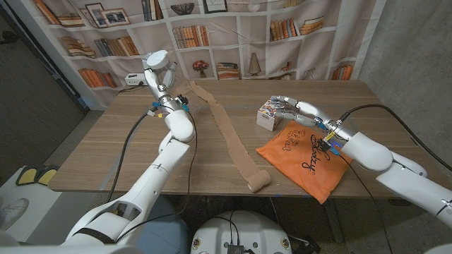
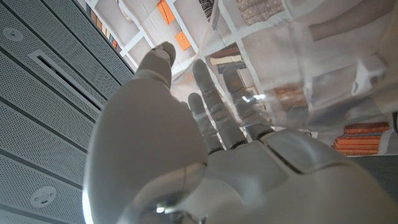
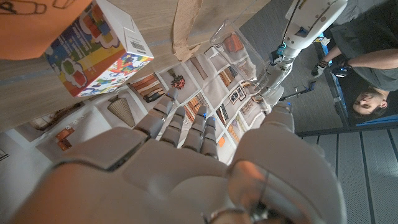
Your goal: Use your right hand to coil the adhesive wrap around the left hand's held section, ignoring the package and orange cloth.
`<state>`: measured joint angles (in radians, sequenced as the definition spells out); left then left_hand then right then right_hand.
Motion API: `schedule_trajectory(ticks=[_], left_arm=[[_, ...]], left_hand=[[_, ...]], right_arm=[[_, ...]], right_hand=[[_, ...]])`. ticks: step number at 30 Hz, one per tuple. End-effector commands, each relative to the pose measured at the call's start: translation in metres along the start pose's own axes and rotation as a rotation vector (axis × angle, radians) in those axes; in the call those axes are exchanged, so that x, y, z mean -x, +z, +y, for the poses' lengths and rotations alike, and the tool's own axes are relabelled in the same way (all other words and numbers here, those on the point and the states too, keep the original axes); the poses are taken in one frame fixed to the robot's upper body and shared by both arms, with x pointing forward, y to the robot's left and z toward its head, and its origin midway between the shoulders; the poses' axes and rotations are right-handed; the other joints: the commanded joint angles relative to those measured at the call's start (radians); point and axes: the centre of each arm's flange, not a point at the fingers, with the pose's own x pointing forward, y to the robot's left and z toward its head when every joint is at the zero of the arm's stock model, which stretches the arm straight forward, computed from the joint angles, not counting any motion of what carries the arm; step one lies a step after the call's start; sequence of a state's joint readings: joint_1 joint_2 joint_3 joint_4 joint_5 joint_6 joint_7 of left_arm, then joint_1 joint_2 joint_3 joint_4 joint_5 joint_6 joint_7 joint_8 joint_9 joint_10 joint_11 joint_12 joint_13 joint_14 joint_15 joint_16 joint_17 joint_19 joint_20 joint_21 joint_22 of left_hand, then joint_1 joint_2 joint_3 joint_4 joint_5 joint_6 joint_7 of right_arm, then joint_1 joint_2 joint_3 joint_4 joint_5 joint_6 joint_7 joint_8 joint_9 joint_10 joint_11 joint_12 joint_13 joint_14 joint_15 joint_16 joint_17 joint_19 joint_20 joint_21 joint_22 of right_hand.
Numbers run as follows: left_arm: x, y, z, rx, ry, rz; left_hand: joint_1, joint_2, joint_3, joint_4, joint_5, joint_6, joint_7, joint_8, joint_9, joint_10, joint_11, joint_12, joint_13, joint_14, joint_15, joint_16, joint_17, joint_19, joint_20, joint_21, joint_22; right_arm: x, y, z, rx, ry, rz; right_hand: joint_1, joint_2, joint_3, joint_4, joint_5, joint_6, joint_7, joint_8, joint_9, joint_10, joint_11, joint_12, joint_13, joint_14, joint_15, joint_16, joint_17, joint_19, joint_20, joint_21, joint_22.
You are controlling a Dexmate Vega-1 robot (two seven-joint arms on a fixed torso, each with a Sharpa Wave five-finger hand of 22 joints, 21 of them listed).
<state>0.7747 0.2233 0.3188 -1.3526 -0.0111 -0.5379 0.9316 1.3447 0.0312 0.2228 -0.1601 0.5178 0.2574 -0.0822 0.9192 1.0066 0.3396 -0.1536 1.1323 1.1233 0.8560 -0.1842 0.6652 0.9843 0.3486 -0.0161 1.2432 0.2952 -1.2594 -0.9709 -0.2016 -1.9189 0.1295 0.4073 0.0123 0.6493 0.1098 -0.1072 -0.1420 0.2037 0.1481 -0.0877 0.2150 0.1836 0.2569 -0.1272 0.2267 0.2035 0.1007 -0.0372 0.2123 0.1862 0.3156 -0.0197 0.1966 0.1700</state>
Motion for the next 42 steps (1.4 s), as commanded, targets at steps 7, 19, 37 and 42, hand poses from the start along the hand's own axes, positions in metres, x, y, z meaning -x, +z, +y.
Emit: schedule_trajectory(ticks=[7,19,37,42], left_arm=[[-0.006,0.008,0.009,0.204,-0.031,0.141],[-0.008,0.020,0.010,0.265,-0.069,0.158],[-0.009,0.028,0.013,0.363,-0.140,0.211],[-0.007,0.027,0.016,0.392,-0.150,0.226]], left_hand=[[0.110,0.100,0.002,0.001,-0.001,0.001,0.001,0.008,0.005,0.007,0.006,-0.001,0.006,0.045,-0.040,-0.005,0.009,0.007,0.002,0.016,-0.019],[0.107,0.100,-0.001,0.002,0.000,-0.003,-0.002,0.009,0.006,0.004,0.003,-0.002,0.010,0.048,-0.041,-0.010,0.016,0.001,0.001,0.030,-0.038],[0.103,0.102,-0.002,0.004,0.002,-0.002,-0.004,0.007,0.000,0.007,0.001,-0.005,0.007,0.048,-0.042,-0.017,0.021,-0.002,-0.001,0.043,-0.061],[0.102,0.102,-0.003,0.005,0.003,-0.002,-0.006,0.009,0.002,0.004,0.000,-0.004,0.012,0.049,-0.043,-0.019,0.023,-0.005,-0.002,0.048,-0.067]], right_arm=[[0.008,0.011,0.009,0.116,0.007,-0.024],[0.014,0.020,0.015,0.173,0.062,-0.032],[0.021,0.040,0.029,0.269,0.169,-0.058],[0.025,0.044,0.034,0.281,0.179,-0.049]], right_hand=[[0.026,0.004,0.018,-0.007,-0.006,0.023,-0.009,0.005,0.006,0.014,-0.016,0.000,0.001,0.019,-0.125,0.005,0.001,0.008,-0.002,-0.001,0.001],[0.047,0.008,0.031,-0.009,-0.010,0.047,-0.030,0.008,0.006,0.046,-0.046,0.004,0.002,0.025,-0.136,0.004,0.001,0.009,-0.006,-0.003,0.001],[0.079,0.019,0.051,-0.016,-0.011,0.054,-0.038,0.005,0.007,0.050,-0.060,-0.001,0.002,0.029,-0.152,0.002,0.001,0.008,-0.016,-0.004,0.001],[0.090,0.023,0.059,-0.018,-0.012,0.056,-0.038,0.004,0.007,0.052,-0.061,-0.003,0.002,0.031,-0.153,0.002,0.001,0.008,-0.017,-0.005,0.001]])
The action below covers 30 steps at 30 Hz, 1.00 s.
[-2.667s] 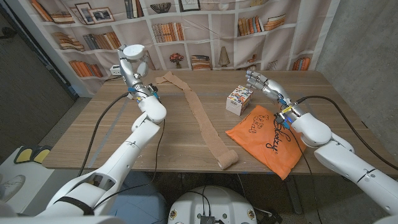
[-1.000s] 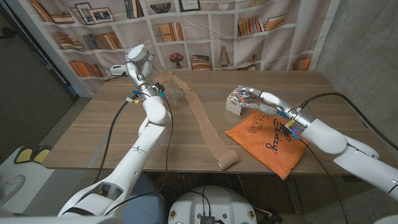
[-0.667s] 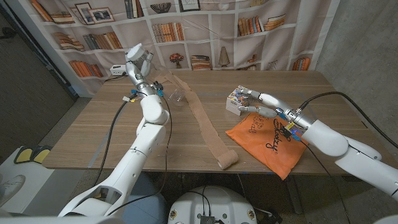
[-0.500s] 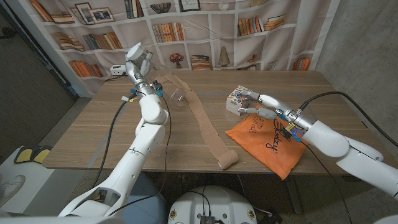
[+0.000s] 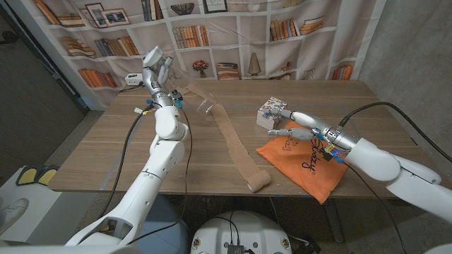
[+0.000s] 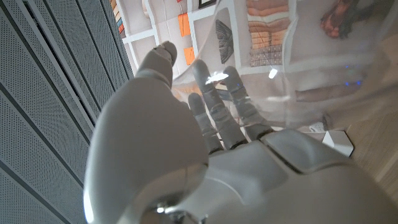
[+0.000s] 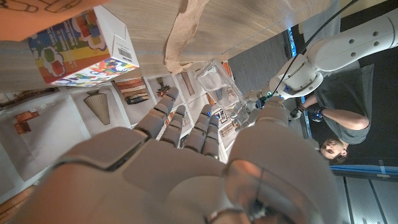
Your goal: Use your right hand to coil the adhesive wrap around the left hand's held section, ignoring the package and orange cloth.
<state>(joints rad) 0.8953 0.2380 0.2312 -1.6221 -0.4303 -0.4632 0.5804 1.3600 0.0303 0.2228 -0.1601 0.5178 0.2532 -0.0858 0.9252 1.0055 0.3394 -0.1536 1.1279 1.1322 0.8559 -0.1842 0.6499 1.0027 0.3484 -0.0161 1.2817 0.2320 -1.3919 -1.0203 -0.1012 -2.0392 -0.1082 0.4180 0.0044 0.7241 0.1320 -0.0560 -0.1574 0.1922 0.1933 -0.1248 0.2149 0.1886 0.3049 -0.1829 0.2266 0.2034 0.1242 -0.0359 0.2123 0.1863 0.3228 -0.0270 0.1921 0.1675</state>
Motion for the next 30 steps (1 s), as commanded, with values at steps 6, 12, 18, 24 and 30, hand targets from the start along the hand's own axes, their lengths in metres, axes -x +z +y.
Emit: schedule_trajectory(ticks=[6,12,18,24,30], left_arm=[[0.005,0.004,0.004,0.095,-0.040,0.047],[0.006,0.001,0.003,0.136,-0.049,0.069],[0.006,-0.002,0.004,0.153,-0.054,0.082],[0.005,-0.003,0.005,0.174,-0.059,0.089],[0.007,-0.002,0.007,0.210,-0.068,0.115]], left_hand=[[0.084,0.103,-0.004,0.005,0.004,-0.001,-0.005,0.003,0.003,0.006,-0.003,-0.005,-0.004,0.048,-0.043,-0.006,0.007,-0.004,-0.003,0.014,-0.012],[0.083,0.105,-0.004,0.005,0.004,0.003,-0.007,0.001,-0.003,0.009,-0.006,-0.003,0.000,0.048,-0.043,-0.009,0.008,-0.007,-0.005,0.018,-0.017],[0.083,0.104,-0.005,0.005,0.004,0.007,-0.009,0.002,-0.006,0.010,-0.006,-0.003,0.000,0.052,-0.043,-0.008,0.008,-0.005,-0.007,0.021,-0.021],[0.084,0.105,-0.006,0.004,0.005,0.006,-0.010,0.003,-0.004,0.010,-0.009,-0.002,0.003,0.055,-0.043,-0.008,0.010,-0.006,-0.008,0.025,-0.025],[0.082,0.104,-0.007,0.004,0.005,0.006,-0.013,0.003,-0.005,0.009,-0.009,-0.005,0.000,0.054,-0.043,-0.010,0.010,-0.006,-0.009,0.027,-0.029]], right_arm=[[0.008,0.020,0.012,0.068,0.053,0.015],[0.009,0.025,0.015,0.088,0.055,0.029],[0.010,0.032,0.020,0.116,0.061,0.034],[0.013,0.038,0.024,0.148,0.076,0.037],[0.015,0.045,0.032,0.184,0.084,0.037]], right_hand=[[0.021,-0.002,0.010,-0.003,-0.002,0.010,-0.001,0.003,0.002,0.003,-0.005,-0.005,0.003,0.006,-0.154,0.001,0.000,-0.003,-0.002,-0.002,0.003],[0.025,-0.005,0.012,-0.003,-0.004,0.011,-0.001,0.001,0.002,0.001,-0.007,-0.007,0.003,0.007,-0.154,0.001,0.000,-0.004,-0.001,-0.002,0.003],[0.064,-0.011,0.026,-0.014,-0.004,0.001,-0.008,-0.005,0.002,-0.005,-0.020,-0.014,0.003,0.003,-0.153,-0.004,-0.001,-0.003,0.015,-0.002,0.003],[0.090,-0.015,0.036,-0.017,-0.005,-0.002,-0.007,-0.008,0.002,-0.001,-0.009,-0.015,0.003,0.006,-0.162,-0.004,-0.002,-0.001,0.008,-0.001,0.004],[0.104,-0.020,0.042,-0.011,-0.007,0.014,-0.007,-0.003,0.003,0.007,0.005,-0.014,0.003,0.022,-0.160,0.001,0.000,0.011,-0.001,0.004,0.005]])
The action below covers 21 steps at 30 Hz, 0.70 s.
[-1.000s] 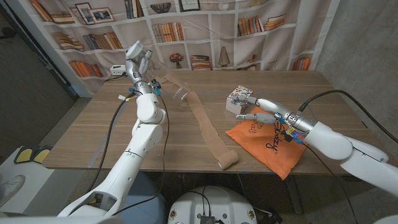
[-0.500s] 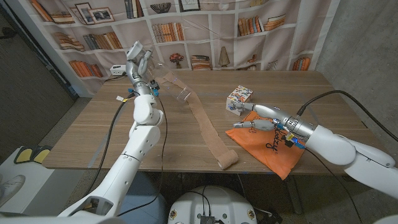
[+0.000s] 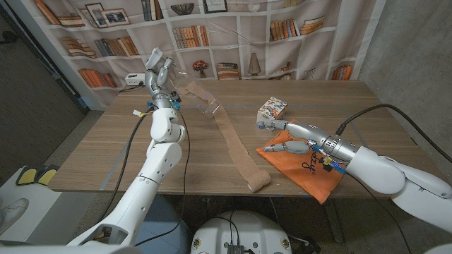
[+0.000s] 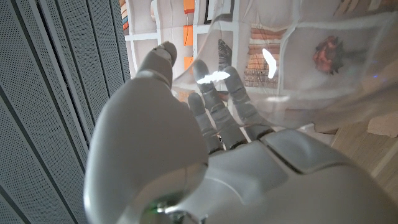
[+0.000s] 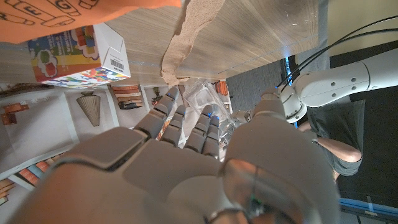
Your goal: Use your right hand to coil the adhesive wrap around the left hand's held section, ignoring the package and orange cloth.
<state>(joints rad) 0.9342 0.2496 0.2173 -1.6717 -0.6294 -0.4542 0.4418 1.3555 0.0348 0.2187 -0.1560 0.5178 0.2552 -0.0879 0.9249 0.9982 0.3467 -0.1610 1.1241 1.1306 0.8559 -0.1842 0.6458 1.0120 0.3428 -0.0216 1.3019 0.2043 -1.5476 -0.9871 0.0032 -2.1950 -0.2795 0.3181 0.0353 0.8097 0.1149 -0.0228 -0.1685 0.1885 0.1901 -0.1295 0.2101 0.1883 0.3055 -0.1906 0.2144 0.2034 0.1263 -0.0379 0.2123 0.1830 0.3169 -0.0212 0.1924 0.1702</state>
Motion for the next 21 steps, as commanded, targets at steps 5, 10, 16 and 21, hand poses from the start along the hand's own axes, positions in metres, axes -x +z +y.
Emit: schedule_trajectory(ticks=[5,10,16,21], left_arm=[[0.003,0.004,-0.002,0.094,-0.034,0.045],[0.004,0.006,-0.001,0.123,-0.040,0.055],[-0.001,0.010,0.002,0.166,-0.075,0.093],[-0.005,0.009,0.010,0.193,-0.118,0.144]], left_hand=[[0.085,0.100,-0.003,0.001,0.005,0.005,-0.013,0.003,0.001,0.005,-0.002,-0.001,0.001,0.058,-0.043,-0.005,0.002,0.000,-0.005,0.008,-0.004],[0.084,0.100,-0.004,0.001,0.006,0.003,-0.012,0.005,0.005,0.004,-0.004,0.001,0.007,0.057,-0.043,-0.007,0.001,-0.001,-0.005,0.010,-0.006],[0.084,0.100,-0.005,0.000,0.006,0.005,-0.016,0.003,-0.001,0.003,-0.006,0.002,0.010,0.058,-0.043,-0.007,0.001,-0.003,-0.005,0.012,-0.008],[0.083,0.100,-0.005,0.001,0.007,-0.005,-0.020,0.003,0.003,0.015,-0.007,-0.006,-0.007,0.056,-0.044,-0.008,0.004,-0.005,-0.006,0.011,-0.010]], right_arm=[[0.006,0.018,0.017,0.077,0.018,0.012],[0.006,0.019,0.024,0.058,0.047,0.025],[0.005,0.020,0.027,0.078,0.076,0.039],[0.005,0.023,0.031,0.120,0.101,0.048]], right_hand=[[0.025,-0.003,0.013,0.005,-0.004,0.019,0.008,0.000,0.003,0.008,0.031,-0.003,0.004,0.036,-0.149,0.008,0.007,0.028,-0.008,0.007,0.002],[0.031,-0.001,0.017,0.007,-0.003,0.021,0.011,0.001,0.003,0.010,0.037,-0.003,0.004,0.044,-0.149,0.012,0.009,0.032,-0.006,0.008,0.003],[0.034,0.002,0.020,0.010,-0.003,0.017,0.015,-0.002,0.003,0.008,0.040,-0.004,0.005,0.043,-0.148,0.012,0.011,0.027,-0.002,0.005,0.003],[0.035,0.002,0.022,0.012,-0.003,0.014,0.017,-0.004,0.003,0.007,0.039,-0.005,0.005,0.042,-0.149,0.012,0.013,0.024,-0.001,0.004,0.003]])
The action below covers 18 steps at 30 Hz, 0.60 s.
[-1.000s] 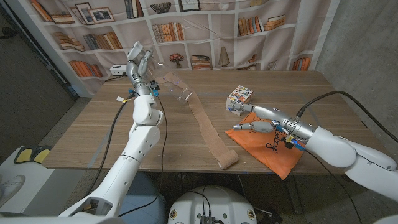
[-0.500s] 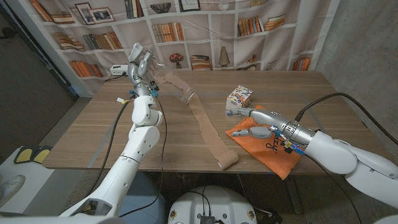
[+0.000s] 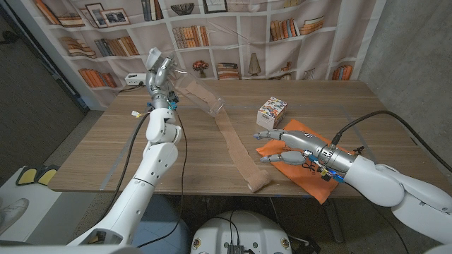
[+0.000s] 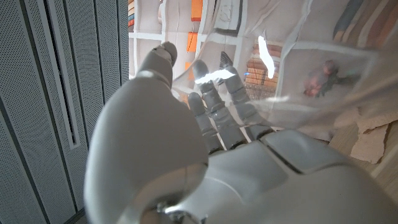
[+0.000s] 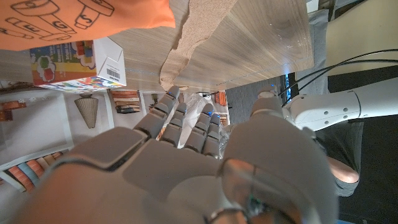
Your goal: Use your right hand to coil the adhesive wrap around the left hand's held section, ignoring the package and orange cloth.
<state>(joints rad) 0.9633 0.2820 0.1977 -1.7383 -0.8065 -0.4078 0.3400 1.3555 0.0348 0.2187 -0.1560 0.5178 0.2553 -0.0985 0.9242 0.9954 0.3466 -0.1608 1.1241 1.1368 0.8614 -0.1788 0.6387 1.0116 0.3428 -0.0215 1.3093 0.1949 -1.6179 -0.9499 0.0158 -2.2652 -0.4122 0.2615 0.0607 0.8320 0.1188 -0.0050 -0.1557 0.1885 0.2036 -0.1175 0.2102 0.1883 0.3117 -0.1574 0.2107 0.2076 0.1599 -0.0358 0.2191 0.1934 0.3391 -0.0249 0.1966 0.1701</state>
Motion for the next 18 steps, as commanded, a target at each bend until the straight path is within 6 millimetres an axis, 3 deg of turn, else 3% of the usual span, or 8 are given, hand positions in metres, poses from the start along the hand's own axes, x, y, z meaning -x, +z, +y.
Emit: schedule_trajectory(ticks=[1,18], left_arm=[[-0.005,0.002,0.011,0.078,-0.066,0.089],[-0.009,-0.007,0.014,0.208,-0.172,0.171]], left_hand=[[0.083,0.100,-0.005,0.000,0.007,-0.005,-0.008,0.002,0.004,0.016,-0.006,-0.009,-0.019,0.048,-0.049,-0.003,0.003,-0.007,-0.006,0.004,-0.001],[0.081,0.100,-0.008,0.000,0.007,0.007,-0.009,-0.004,-0.014,0.030,-0.009,-0.021,-0.048,0.052,-0.049,-0.004,0.002,-0.005,-0.007,0.007,-0.004]], right_arm=[[0.000,0.007,0.010,0.052,0.055,0.022],[0.003,0.013,0.022,0.119,0.058,0.062]], right_hand=[[0.014,-0.002,0.004,-0.001,-0.003,0.001,0.005,-0.004,0.004,0.001,0.005,-0.002,0.001,0.008,-0.151,0.005,0.002,0.002,0.003,-0.001,0.003],[0.022,-0.006,0.009,0.002,-0.003,0.000,0.007,-0.005,0.004,0.000,0.008,-0.003,0.002,0.006,-0.155,0.004,0.006,-0.005,-0.002,-0.003,0.004]])
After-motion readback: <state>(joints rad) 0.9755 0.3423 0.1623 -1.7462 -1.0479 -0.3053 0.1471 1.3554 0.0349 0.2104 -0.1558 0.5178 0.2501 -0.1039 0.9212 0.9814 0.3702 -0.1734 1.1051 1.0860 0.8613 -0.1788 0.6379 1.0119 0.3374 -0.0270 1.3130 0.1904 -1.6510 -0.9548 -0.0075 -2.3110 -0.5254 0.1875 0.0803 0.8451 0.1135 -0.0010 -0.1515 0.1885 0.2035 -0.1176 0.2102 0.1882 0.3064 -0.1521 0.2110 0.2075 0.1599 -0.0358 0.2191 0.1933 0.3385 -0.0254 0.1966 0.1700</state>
